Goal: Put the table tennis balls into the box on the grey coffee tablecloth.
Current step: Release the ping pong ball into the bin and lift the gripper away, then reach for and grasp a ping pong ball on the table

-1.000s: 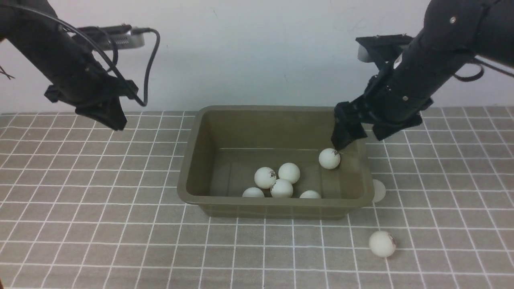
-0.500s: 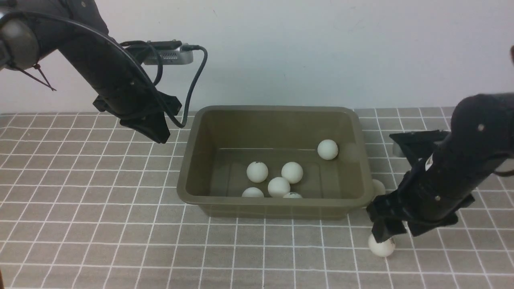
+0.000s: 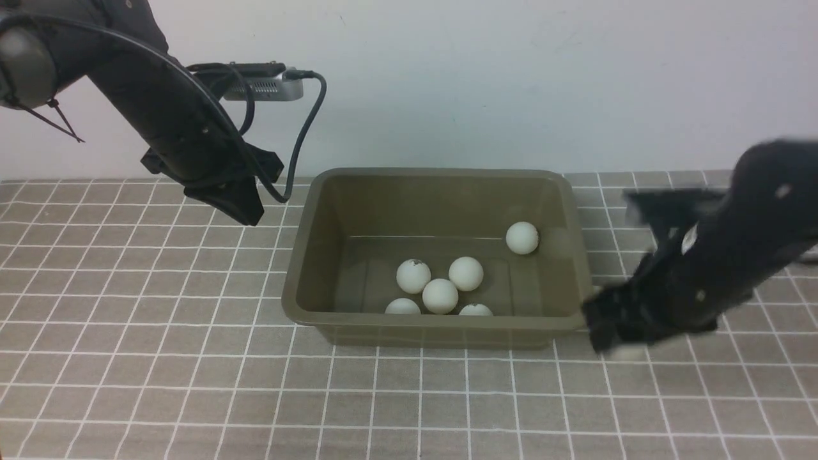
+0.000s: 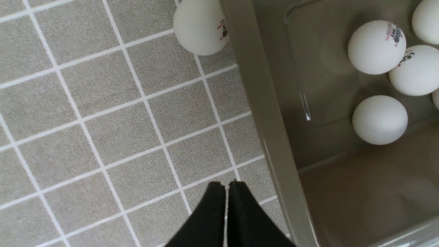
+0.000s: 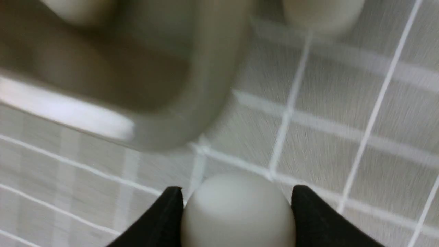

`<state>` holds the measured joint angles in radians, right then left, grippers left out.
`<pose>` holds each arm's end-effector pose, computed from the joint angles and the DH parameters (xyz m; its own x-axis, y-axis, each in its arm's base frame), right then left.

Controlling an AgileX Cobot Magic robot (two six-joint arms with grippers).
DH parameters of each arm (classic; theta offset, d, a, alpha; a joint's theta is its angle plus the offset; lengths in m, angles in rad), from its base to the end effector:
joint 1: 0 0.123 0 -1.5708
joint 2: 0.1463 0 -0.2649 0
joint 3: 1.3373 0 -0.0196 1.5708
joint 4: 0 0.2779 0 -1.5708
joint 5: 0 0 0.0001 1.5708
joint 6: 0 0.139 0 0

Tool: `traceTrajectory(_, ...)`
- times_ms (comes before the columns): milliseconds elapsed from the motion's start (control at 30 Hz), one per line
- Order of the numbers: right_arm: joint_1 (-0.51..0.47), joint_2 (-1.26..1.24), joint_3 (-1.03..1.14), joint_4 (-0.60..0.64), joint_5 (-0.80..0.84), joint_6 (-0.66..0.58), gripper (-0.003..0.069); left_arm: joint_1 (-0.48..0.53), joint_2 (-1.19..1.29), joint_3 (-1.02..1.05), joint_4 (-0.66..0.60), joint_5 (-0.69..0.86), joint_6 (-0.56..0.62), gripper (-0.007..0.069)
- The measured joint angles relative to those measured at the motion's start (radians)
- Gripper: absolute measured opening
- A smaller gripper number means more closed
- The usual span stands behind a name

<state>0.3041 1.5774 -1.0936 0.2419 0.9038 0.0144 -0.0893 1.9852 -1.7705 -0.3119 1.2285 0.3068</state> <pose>0.3190 0.1275 0.1645 -0.9600 -0.1313 -0.2473 -0.1886 0.9560 0.2245 0.4440 -0.0801 0.2019 -0.9206 0.2724 -0.2798 0.3399 0.9117 -0.2306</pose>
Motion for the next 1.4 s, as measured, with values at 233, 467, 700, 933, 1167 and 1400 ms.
traceTrajectory(233,0.0,0.122,-0.317,0.171,0.079,-0.162,0.0362,0.0,-0.014,0.0,-0.004,0.0,0.0,-0.0005)
traceTrajectory(467,0.0,0.337,-0.527,0.155,0.247,-0.176,0.0514,0.0,-0.014,0.0,-0.004,0.0,0.0,-0.0005)
traceTrajectory(700,-0.026,0.326,-0.541,-0.037,0.311,-0.135,0.0618,0.0,-0.015,0.0,-0.004,0.0,0.0,-0.0005)
traceTrajectory(933,-0.274,0.31,-0.4,-0.071,0.315,-0.033,0.0346,0.0,-0.015,0.0,-0.002,0.0,0.0,-0.0005)
traceTrajectory(1167,-0.266,0.408,-0.356,0.137,0.228,-0.156,0.0377,0.0,-0.015,0.0,-0.002,0.0,0.0,-0.0005)
traceTrajectory(1400,-0.218,0.451,-0.356,0.161,0.107,-0.178,0.0505,0.0,-0.015,0.0,-0.001,0.0,0.0,-0.0005)
